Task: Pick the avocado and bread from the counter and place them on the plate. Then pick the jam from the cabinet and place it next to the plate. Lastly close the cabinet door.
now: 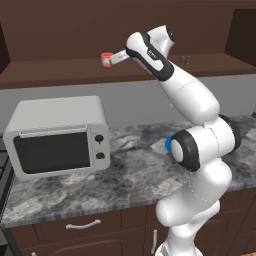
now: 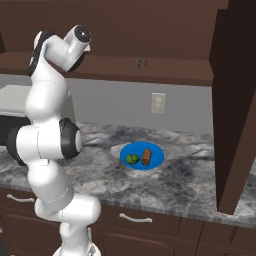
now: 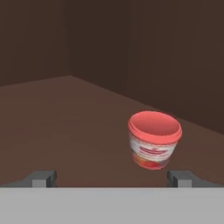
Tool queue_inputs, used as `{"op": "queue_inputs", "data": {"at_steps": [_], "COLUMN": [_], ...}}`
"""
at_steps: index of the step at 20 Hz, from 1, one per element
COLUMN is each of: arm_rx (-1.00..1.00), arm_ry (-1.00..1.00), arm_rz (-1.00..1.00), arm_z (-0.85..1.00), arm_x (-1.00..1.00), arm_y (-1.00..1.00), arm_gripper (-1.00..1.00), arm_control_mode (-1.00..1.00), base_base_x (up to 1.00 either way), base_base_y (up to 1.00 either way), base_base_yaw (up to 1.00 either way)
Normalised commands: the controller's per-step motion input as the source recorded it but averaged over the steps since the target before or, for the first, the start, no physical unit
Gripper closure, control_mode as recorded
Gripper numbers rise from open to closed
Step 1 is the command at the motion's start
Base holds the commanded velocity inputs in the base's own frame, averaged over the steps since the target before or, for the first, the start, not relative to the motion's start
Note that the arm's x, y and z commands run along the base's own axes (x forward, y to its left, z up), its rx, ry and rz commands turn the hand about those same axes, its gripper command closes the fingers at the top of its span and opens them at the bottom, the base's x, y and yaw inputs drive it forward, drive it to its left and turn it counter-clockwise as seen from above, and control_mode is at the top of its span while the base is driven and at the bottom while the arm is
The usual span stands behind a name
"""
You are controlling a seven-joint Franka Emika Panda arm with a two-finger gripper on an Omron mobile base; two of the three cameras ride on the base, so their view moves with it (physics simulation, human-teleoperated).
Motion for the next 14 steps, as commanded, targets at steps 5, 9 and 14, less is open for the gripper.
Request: {"op": "queue_inputs", "data": {"at_steps": [5, 9, 14], "arm_rx": [0.00, 0.00, 0.00], "arm_ry": [0.01, 0.02, 0.02], "arm_rz": [0.00, 0.00, 0.00], "arm_z": [-0.01, -0.03, -0.04], "arm_x": [0.23, 0.25, 0.21], "arm_y": [0.01, 0.02, 0.03], "arm_gripper": [-1.00, -1.00, -1.00], "arm_control_mode": [-1.00, -1.00, -1.00], "base_base_x": [0.00, 0.00, 0.00], "base_base_y": [0.00, 0.00, 0.00], "base_base_yaw": [0.00, 0.00, 0.00]}}
